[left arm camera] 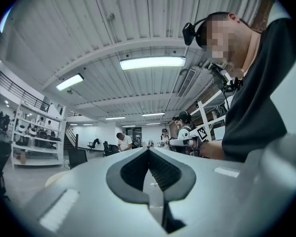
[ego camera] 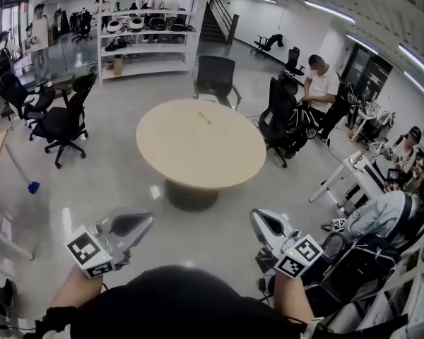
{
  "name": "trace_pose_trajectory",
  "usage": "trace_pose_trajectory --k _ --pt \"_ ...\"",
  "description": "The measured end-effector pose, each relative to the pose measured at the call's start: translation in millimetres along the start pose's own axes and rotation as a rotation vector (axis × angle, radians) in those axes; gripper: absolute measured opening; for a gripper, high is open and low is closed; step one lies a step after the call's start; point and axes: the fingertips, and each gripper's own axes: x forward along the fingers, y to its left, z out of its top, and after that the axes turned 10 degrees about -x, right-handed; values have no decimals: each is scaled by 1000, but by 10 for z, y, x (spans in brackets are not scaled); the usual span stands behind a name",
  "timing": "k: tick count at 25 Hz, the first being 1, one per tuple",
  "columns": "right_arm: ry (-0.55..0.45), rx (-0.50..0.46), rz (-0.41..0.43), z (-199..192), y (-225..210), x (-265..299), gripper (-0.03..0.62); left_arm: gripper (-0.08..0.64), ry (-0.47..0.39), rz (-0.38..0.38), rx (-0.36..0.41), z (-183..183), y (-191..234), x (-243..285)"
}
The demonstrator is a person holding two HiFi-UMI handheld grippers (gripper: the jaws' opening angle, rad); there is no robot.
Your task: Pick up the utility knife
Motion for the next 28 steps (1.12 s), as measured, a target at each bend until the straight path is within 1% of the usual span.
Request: trace_pose_trajectory --k 7,13,17,22,25,28 --pt "-1 13 15 -22 206 964 14 -6 11 47 -12 195 839 -525" --pt "-2 18 17 -170 230 1561 14 -6 21 63 -9 178 1408 -732" --pt "14 30 17 -324 86 1813 14 -6 26 71 -30 94 1726 -659" --pt "20 45 14 -427 -186 1991 14 -6 39 71 -45 13 1973 -458" --pt "24 49 24 -485 -408 2091 14 -6 42 71 -46 -9 2108 -245" --pt "17 45 36 -488 -753 2157 14 -6 37 82 -27 -7 2220 37"
